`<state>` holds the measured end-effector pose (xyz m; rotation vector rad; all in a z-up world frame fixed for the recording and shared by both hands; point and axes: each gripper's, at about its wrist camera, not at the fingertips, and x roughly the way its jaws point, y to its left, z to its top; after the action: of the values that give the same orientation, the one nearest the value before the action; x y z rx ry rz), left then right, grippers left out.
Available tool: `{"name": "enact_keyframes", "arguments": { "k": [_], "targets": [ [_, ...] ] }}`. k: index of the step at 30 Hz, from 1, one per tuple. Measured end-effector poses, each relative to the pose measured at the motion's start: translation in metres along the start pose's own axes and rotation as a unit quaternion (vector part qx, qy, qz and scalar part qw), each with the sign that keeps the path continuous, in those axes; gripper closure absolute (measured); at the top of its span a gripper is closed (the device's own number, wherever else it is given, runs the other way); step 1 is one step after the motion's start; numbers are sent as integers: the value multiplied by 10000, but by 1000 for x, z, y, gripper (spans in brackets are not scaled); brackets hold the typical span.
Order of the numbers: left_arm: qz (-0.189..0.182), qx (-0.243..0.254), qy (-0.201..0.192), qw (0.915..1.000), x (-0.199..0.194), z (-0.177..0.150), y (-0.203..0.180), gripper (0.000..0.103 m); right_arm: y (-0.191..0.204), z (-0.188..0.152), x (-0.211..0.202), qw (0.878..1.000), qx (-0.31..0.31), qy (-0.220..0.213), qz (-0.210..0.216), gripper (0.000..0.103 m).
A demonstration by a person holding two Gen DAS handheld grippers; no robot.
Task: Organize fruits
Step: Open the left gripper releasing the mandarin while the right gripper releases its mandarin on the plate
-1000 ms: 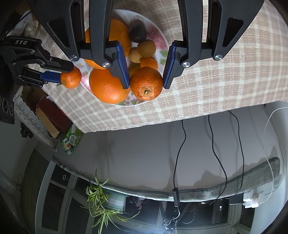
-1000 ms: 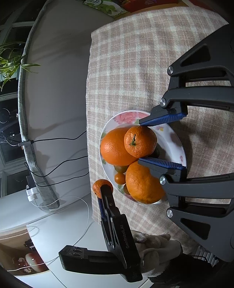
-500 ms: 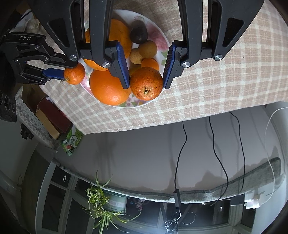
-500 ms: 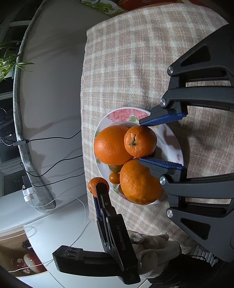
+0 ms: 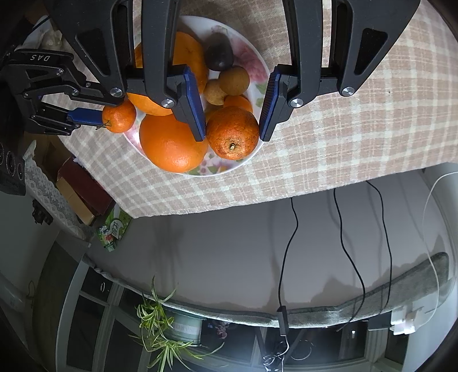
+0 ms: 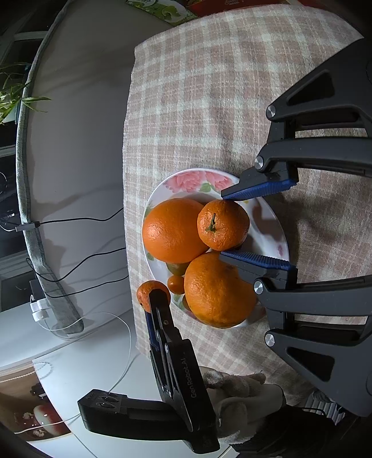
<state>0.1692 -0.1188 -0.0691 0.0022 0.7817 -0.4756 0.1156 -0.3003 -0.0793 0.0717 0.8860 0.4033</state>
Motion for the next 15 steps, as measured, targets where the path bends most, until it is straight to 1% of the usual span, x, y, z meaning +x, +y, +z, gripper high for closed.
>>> {"name": "enact_keyframes", "arguments": {
  "k": [4,6,7,8,9,13,15],
  "targets": [
    [-5,36,18,10000,1,0,-2,65,0,0,2,10000,29,45,-27,65],
    [-14,45,1,10000,0,0,-2,60,1,1,1,10000,28,32,-38,63],
    [-10,43,-12,10000,0,0,-3,55,1,1,0,10000,24,12,-42,59],
    [-7,40,-33,10000,-1,0,-3,52,2,2,-2,10000,18,-29,-59,50],
    [-5,43,-53,10000,-3,0,-3,51,2,2,-3,10000,8,-56,-63,44],
    [9,60,-110,9999,-8,1,-5,51,2,4,-8,9999,3,-136,-33,43],
    [12,45,-137,9999,-11,0,-5,48,2,4,-9,9999,2,-152,-39,43]
  ]
}}
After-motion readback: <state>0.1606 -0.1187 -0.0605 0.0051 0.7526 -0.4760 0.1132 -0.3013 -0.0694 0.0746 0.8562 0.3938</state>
